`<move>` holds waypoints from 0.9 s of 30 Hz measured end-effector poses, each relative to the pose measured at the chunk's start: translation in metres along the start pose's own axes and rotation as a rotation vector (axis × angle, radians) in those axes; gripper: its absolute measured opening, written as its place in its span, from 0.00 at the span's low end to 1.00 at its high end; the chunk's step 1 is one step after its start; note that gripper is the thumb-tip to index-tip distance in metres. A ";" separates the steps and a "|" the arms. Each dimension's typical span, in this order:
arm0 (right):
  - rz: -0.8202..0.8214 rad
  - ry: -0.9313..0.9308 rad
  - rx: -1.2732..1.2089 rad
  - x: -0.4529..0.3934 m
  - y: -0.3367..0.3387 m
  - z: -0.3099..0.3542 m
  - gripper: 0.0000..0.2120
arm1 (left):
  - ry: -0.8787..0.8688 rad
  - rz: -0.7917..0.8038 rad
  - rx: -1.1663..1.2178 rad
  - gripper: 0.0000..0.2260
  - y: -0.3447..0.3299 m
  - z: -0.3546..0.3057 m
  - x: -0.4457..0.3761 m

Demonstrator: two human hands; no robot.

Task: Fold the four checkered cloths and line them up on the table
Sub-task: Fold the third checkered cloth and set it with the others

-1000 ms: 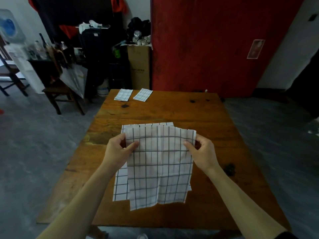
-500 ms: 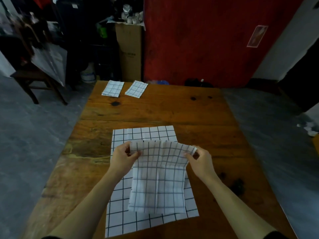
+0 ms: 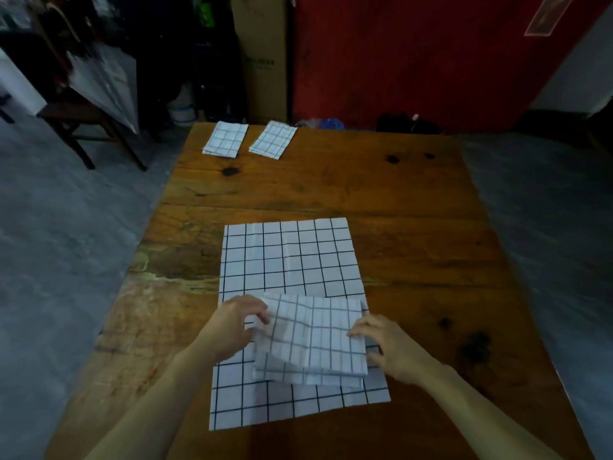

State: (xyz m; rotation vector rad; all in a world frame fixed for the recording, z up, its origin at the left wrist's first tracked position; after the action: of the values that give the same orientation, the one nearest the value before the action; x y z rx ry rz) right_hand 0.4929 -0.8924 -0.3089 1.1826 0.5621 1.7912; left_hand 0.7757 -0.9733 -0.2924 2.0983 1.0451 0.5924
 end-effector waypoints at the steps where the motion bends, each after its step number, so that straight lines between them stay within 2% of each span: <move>1: -0.004 -0.001 -0.007 0.001 -0.003 0.000 0.22 | 0.015 0.074 -0.079 0.17 -0.007 0.004 0.005; 3: -0.057 -0.005 -0.033 -0.001 -0.003 0.003 0.20 | 0.037 0.148 -0.177 0.18 -0.016 0.013 0.009; 7: -0.183 -0.013 -0.077 -0.015 0.000 0.012 0.18 | 0.037 0.018 -0.181 0.13 -0.016 0.009 0.004; 9: -0.201 -0.010 -0.074 -0.024 -0.003 0.021 0.20 | 0.024 0.019 -0.195 0.16 -0.027 -0.002 -0.002; 13: -0.178 -0.021 0.041 -0.046 -0.020 0.042 0.28 | 0.004 0.091 -0.330 0.28 -0.057 -0.025 -0.021; 17: -0.129 -0.008 0.184 -0.063 -0.040 0.055 0.34 | -0.030 0.191 -0.412 0.34 -0.089 -0.038 -0.035; 21: -0.065 0.000 0.315 -0.072 -0.061 0.052 0.34 | -0.080 0.260 -0.398 0.36 -0.109 -0.027 -0.040; 27: -0.103 -0.057 0.309 -0.079 -0.067 0.020 0.34 | -0.058 0.209 -0.372 0.34 -0.102 0.018 -0.036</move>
State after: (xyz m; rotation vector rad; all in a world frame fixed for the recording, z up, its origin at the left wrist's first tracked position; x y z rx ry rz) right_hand 0.5512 -0.9291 -0.3892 1.3805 0.8740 1.6169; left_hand 0.7162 -0.9664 -0.3846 1.8908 0.6293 0.7591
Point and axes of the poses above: each hand's wrist, its own x-axis away from the middle knuckle, its own y-axis out of the back of the hand, z = x × y, the point moved 7 cm from there along -x, towards the middle knuckle, and after that the axes turned 8 degrees about -y, right-handed, at the moved point
